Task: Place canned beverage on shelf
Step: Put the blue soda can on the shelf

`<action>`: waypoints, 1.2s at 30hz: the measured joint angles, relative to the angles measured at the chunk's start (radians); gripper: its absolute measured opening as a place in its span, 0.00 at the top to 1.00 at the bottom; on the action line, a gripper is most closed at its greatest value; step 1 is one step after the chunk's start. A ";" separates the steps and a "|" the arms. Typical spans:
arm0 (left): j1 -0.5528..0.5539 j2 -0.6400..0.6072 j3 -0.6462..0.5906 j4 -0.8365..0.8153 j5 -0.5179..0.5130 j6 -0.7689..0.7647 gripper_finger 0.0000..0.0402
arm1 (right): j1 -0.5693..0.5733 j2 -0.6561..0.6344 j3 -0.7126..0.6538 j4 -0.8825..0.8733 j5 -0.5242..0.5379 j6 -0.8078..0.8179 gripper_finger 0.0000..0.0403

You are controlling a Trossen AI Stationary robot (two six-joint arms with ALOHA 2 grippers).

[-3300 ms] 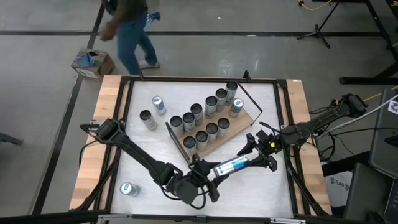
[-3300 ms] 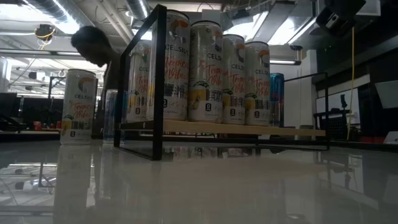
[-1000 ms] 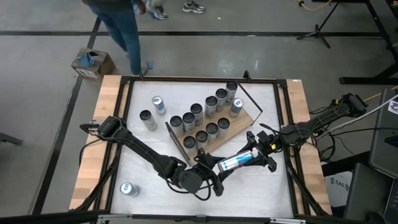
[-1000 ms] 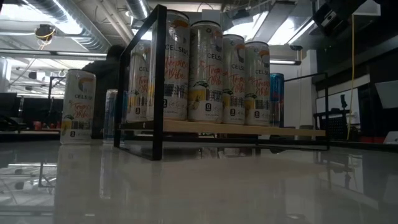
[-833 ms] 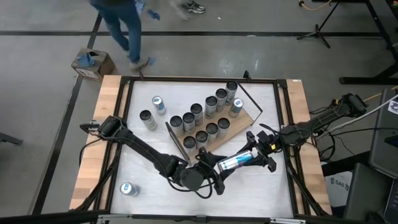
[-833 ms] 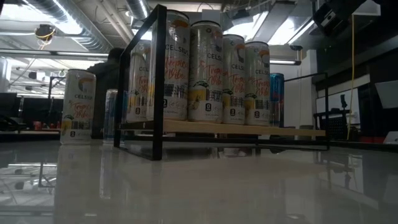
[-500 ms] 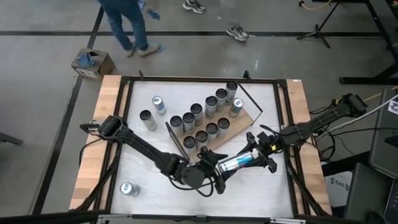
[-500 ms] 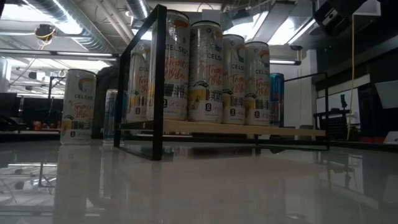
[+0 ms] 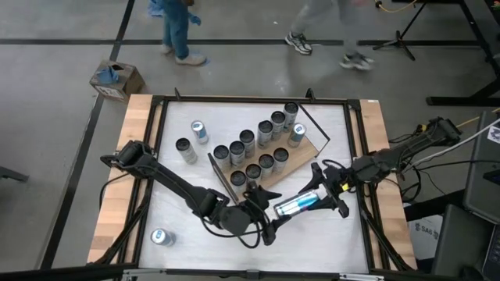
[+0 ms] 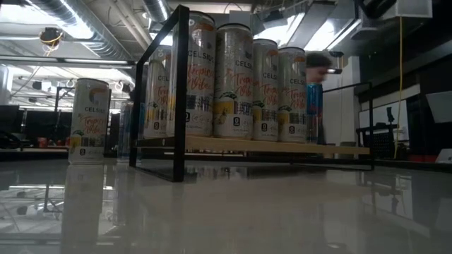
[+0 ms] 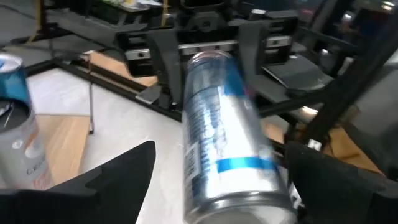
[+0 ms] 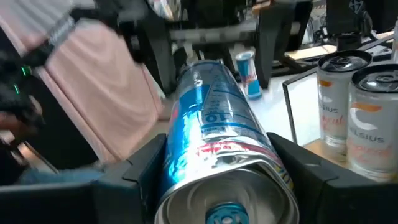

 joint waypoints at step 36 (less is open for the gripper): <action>0.080 -0.261 -0.001 -0.505 0.115 0.034 0.13 | -0.227 0.123 0.682 -1.045 0.048 -0.219 0.44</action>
